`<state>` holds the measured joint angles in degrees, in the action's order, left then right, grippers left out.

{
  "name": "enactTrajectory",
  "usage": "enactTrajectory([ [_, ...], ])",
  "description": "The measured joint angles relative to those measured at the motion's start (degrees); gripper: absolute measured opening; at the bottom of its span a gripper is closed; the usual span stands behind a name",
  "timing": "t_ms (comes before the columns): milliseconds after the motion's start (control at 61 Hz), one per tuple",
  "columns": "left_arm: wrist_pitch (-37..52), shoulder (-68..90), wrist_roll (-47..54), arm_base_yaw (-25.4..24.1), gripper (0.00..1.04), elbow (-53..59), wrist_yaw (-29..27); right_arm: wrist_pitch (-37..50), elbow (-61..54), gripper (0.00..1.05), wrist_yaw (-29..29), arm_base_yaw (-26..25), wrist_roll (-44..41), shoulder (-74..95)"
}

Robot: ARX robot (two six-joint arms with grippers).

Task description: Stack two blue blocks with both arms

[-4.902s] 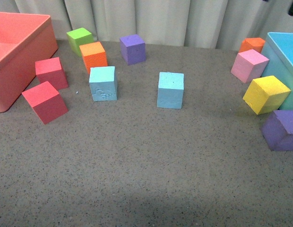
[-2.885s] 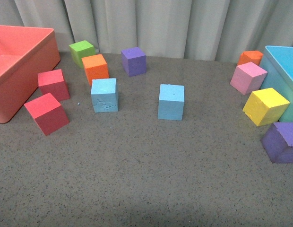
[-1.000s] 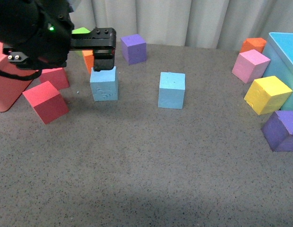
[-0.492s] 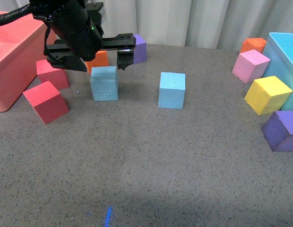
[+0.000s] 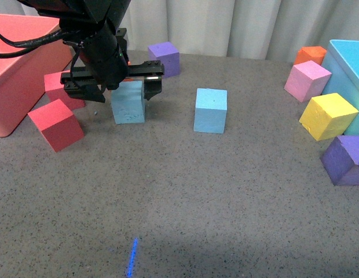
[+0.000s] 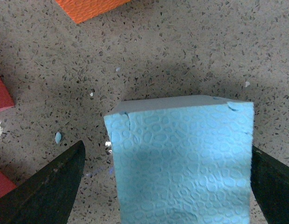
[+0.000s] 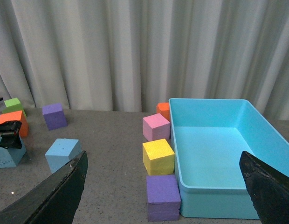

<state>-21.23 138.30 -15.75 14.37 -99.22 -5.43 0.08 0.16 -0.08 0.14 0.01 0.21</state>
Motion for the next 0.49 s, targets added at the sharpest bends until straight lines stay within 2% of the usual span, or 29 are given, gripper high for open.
enactTrajectory([
  [49,0.2,0.5,-0.9,-0.1,0.98,-0.4,0.7,0.0,0.0,0.95,0.0,0.0,0.0,0.0],
  [82,0.2,0.9,-0.9,-0.1,0.94,-0.7,0.4,0.0,0.0,0.95,0.0,0.0,0.0,0.0],
  [262,-2.4,2.5,-2.1,0.0,0.65,-2.8,1.1,0.0,0.0,0.95,0.0,0.0,0.0,0.0],
  [344,-3.1,2.6,-2.4,0.2,0.56,-3.4,1.0,0.0,0.0,0.95,0.0,0.0,0.0,0.0],
  [492,-3.6,2.6,-2.4,0.7,0.5,-3.4,0.7,0.0,0.0,0.95,0.0,0.0,0.0,0.0],
])
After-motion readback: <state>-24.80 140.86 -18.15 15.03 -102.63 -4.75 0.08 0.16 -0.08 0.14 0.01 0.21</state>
